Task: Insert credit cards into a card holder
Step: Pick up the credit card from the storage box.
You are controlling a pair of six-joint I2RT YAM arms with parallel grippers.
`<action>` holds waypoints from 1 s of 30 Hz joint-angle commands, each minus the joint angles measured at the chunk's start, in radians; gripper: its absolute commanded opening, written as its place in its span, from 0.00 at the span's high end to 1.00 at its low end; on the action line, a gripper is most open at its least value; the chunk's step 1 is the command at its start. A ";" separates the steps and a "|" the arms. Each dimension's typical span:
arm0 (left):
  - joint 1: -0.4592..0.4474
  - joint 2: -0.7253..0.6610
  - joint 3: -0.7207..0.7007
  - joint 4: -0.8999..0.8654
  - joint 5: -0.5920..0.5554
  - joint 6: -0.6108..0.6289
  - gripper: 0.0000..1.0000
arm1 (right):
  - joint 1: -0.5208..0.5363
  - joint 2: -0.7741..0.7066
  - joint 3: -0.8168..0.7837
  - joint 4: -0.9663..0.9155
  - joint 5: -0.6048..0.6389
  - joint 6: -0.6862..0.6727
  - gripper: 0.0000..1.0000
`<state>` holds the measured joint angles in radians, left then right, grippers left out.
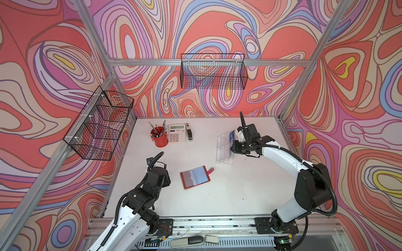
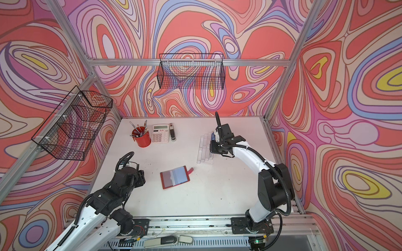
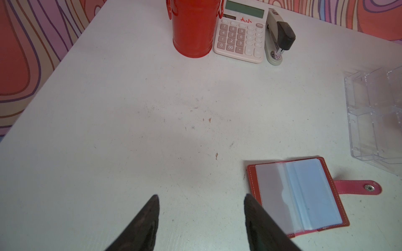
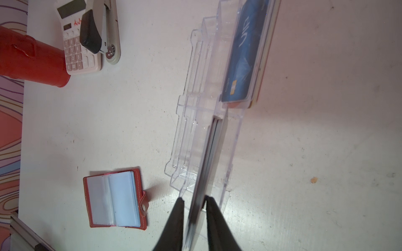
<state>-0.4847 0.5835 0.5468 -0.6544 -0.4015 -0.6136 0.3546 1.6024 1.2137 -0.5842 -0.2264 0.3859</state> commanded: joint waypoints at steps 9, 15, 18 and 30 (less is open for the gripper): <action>-0.001 -0.002 -0.007 -0.023 -0.021 -0.009 0.36 | -0.002 -0.042 0.025 -0.027 0.038 -0.016 0.87; -0.001 -0.002 -0.007 -0.022 -0.021 -0.010 0.36 | -0.001 -0.057 0.019 -0.035 0.057 -0.022 0.89; -0.001 -0.001 -0.007 -0.022 -0.021 -0.010 0.36 | -0.001 -0.062 0.019 -0.037 0.062 -0.025 0.90; 0.000 -0.001 -0.007 -0.023 -0.021 -0.010 0.36 | -0.002 -0.067 0.014 -0.037 0.062 -0.026 0.89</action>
<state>-0.4847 0.5838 0.5468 -0.6544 -0.4015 -0.6140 0.3546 1.5669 1.2137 -0.6186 -0.1703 0.3748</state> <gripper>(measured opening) 0.635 0.112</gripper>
